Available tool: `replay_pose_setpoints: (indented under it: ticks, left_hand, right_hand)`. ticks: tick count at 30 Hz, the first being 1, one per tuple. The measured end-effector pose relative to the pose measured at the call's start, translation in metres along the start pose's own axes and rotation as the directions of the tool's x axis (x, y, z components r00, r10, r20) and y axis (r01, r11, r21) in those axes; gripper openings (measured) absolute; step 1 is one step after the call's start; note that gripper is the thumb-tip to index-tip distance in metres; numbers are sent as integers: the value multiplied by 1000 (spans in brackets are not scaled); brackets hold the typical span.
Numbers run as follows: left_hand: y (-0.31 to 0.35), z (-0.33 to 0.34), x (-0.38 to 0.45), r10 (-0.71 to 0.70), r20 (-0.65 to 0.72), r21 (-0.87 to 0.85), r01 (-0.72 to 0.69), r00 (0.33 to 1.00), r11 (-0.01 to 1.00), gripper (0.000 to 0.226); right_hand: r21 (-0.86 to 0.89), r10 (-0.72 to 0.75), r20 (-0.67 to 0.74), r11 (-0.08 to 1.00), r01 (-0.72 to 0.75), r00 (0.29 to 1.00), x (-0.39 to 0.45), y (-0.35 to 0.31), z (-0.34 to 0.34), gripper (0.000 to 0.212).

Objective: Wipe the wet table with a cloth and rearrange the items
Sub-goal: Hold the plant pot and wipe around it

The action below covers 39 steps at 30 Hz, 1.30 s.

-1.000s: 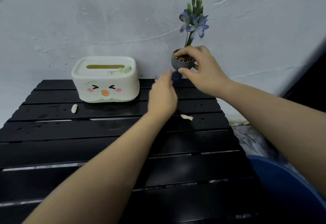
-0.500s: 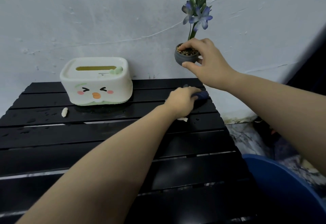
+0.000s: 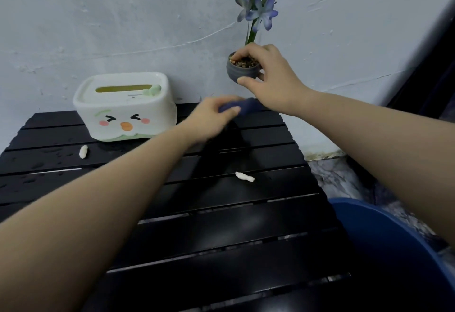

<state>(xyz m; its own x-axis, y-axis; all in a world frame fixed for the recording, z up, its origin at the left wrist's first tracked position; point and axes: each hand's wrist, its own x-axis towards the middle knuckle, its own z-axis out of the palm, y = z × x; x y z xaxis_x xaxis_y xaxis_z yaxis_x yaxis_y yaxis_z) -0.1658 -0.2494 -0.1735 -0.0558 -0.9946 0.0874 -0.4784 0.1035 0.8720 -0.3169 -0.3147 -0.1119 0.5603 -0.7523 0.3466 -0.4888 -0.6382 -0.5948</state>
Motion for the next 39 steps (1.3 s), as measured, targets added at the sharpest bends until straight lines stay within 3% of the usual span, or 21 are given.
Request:
replay_pose_setpoints:
  ticks: [3, 5, 10, 15, 18, 22, 25, 27, 34, 39]
  left_hand:
    - [-32, 2, -4, -54, -77, 370, 79, 996, 926, 36]
    - [-36, 20, -16, -32, -102, 453, 75, 994, 888, 38]
    - [-7, 55, -77, 100, 98, 294, -125, 990, 947, 34]
    - [23, 64, -142, 190, 349, 58, -224, 918, 973, 29]
    - [23, 41, -123, 161, 260, -9, -164, 952, 986, 29]
    - [-3, -1, -85, 75, -23, 297, -65, 997, 953, 35]
    - [-25, 6, -87, 9, -70, 435, 23, 997, 900, 41]
    - [-30, 19, -96, 58, -94, 443, -10, 994, 896, 42]
    - [-13, 36, -140, 245, 96, 325, -263, 965, 908, 39]
    - [-9, 43, -163, 246, 143, 184, -270, 959, 945, 35]
  right_hand:
    - [-19, -27, 21, 999, 28, 999, 1, -3, -2, 39]
    - [-33, -39, 37, 999, 40, 999, 1, -2, -2, 39]
    - [-7, -5, 57, 1000, 6, 998, -6, -1, 6, 37]
    - [10, 38, 88, 999, -40, 995, -22, 5, 23, 37]
    - [25, 57, 99, 998, -60, 993, -28, 8, 32, 37]
    - [2, 82, 84, 997, -82, 993, -32, 15, 38, 37]
    - [-3, 115, 98, 993, -115, 989, -36, 22, 47, 37]
    - [-1, 129, 95, 992, -130, 987, -40, 25, 55, 37]
    - [65, 141, 100, 987, -148, 985, -54, 26, 77, 39]
    - [78, 175, 102, 980, -184, 979, -62, 17, 74, 43]
